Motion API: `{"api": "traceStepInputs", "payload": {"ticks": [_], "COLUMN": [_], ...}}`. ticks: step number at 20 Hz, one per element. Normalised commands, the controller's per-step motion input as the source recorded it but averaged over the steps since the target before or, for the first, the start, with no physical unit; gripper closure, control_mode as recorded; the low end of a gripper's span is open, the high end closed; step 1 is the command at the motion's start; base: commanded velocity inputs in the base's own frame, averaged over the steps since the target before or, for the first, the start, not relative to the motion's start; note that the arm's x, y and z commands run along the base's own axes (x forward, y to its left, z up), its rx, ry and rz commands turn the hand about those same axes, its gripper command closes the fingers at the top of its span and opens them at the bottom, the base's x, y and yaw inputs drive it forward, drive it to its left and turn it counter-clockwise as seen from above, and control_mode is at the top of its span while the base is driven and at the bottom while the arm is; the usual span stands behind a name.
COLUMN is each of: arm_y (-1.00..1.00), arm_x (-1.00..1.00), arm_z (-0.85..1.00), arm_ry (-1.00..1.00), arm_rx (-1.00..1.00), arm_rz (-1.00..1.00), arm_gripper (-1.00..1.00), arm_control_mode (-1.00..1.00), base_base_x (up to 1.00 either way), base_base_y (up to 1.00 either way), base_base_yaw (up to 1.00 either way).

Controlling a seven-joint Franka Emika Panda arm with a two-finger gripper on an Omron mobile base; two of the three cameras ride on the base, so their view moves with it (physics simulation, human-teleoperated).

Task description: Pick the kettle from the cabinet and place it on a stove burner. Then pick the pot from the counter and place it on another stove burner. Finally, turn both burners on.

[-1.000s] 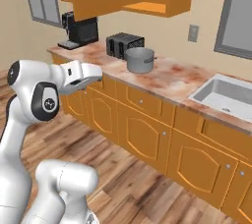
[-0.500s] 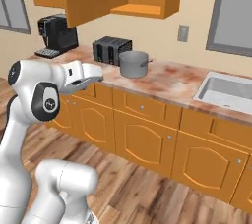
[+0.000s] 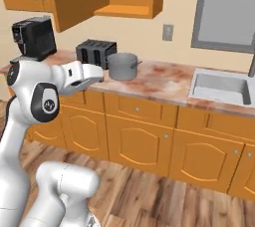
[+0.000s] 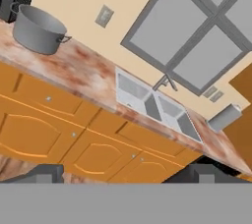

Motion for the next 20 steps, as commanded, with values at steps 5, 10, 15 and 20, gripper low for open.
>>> {"api": "traceStepInputs", "payload": {"ticks": [5,10,15,20], "arm_y": [0.0,0.0,0.0,0.0], "arm_x": [0.0,0.0,0.0,0.0], "arm_z": [0.0,0.0,0.0,0.0], "arm_ry": [0.0,0.0,0.0,0.0], "arm_rx": [0.0,0.0,0.0,0.0], "arm_rz": [0.0,0.0,0.0,0.0], "arm_gripper": [-1.0,-1.0,-1.0,-1.0], "arm_control_mode": [1.0,1.0,1.0,1.0], "base_base_x": [0.35,0.46,0.52,0.51], "base_base_y": [0.1,0.36,0.37,0.34], "base_base_yaw": [-0.31,-0.24,-0.21,-0.2]}}
